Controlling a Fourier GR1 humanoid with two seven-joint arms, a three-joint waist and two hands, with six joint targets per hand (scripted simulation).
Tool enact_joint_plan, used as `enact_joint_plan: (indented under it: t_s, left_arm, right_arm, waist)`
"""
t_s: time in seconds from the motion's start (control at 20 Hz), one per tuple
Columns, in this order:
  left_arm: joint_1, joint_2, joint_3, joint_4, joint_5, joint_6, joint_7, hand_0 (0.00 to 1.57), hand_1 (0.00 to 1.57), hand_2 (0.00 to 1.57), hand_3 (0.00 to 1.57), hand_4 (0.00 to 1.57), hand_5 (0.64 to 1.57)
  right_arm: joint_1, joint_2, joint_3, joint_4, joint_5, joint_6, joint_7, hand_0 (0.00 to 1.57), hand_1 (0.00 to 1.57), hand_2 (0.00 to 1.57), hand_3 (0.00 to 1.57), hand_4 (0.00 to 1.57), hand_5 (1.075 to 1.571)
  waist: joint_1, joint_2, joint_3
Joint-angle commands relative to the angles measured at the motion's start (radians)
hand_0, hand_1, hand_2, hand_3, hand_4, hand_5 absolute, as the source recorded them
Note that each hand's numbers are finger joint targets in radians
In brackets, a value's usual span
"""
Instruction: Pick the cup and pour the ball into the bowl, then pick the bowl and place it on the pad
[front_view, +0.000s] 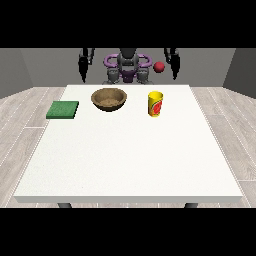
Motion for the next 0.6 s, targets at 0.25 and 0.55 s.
enact_joint_plan:
  t_s: [0.25, 0.55]
  left_arm:
    - [-0.027, 0.054, 0.013, -0.112, 0.010, -0.013, 0.100, 0.00, 0.00, 0.00, 0.00, 0.00, 1.524]
    - [0.187, -0.120, -0.224, -0.246, 0.112, 0.065, -0.044, 0.00, 0.00, 0.00, 0.00, 0.00, 1.521]
  right_arm:
    - [-0.013, -0.053, -0.015, -0.105, -0.003, 0.005, 0.109, 0.00, 0.00, 0.00, 0.00, 0.00, 1.568]
    - [0.069, -0.018, -0.103, -0.100, -0.106, 0.021, -0.044, 0.00, 0.00, 0.00, 0.00, 0.00, 1.566]
  waist:
    - [-0.013, -0.280, -0.0032]
    - [0.044, -0.222, -0.0038]
